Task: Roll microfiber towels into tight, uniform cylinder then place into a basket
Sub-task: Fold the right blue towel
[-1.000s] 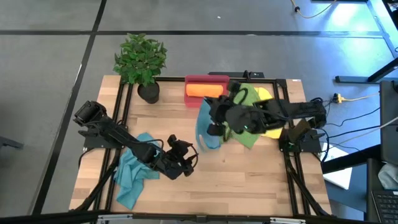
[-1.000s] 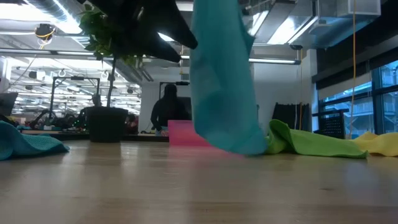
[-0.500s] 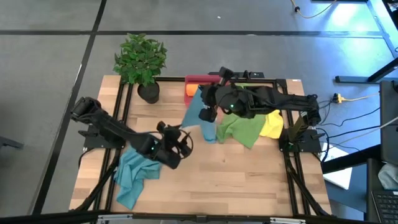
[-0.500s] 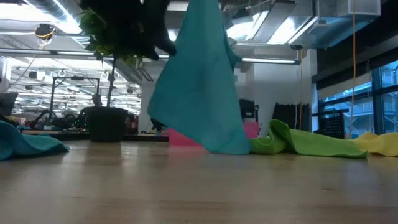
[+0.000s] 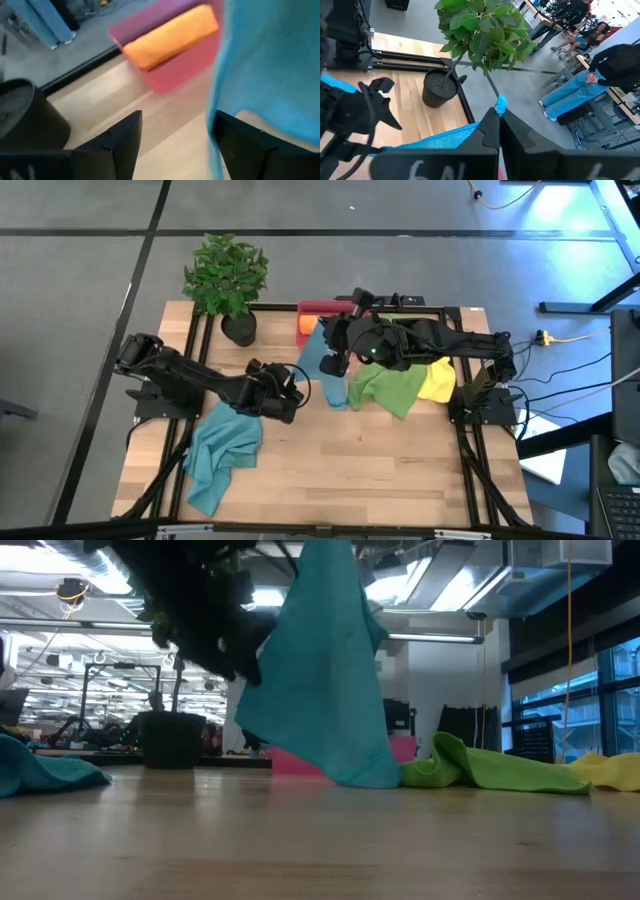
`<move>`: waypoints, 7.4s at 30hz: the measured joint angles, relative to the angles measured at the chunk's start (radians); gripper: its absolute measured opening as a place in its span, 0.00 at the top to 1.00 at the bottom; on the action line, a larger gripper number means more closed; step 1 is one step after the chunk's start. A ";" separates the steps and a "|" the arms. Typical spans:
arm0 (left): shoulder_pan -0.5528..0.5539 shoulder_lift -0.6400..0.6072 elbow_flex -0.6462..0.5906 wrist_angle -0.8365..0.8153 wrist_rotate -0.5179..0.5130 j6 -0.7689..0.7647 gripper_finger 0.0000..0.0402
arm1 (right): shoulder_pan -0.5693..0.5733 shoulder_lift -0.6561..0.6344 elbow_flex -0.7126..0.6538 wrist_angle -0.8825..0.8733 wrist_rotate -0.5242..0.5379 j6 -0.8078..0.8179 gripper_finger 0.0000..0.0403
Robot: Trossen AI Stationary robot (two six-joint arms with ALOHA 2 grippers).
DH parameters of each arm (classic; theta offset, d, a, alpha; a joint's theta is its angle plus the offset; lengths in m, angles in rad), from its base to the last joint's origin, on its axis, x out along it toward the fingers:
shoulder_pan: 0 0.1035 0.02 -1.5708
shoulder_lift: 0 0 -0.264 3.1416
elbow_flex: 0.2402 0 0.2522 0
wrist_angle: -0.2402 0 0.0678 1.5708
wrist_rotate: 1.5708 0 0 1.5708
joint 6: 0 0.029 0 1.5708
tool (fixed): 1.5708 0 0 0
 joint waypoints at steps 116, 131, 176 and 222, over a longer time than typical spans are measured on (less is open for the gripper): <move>0.145 -0.213 -0.209 0.145 0.727 0.468 1.00 | -0.383 -0.551 -1.823 0.698 -0.383 0.770 0.82; 0.084 -0.213 -0.209 0.264 0.708 0.441 1.00 | -0.720 -0.634 -1.738 0.627 -0.440 0.595 0.90; 0.051 -0.213 -0.209 0.296 0.597 0.446 1.00 | 0.057 -0.315 -1.621 1.651 -0.744 0.521 0.76; 0.071 -0.214 -0.209 0.311 0.574 0.523 1.00 | 0.212 0.515 -0.579 0.989 -0.777 0.629 0.57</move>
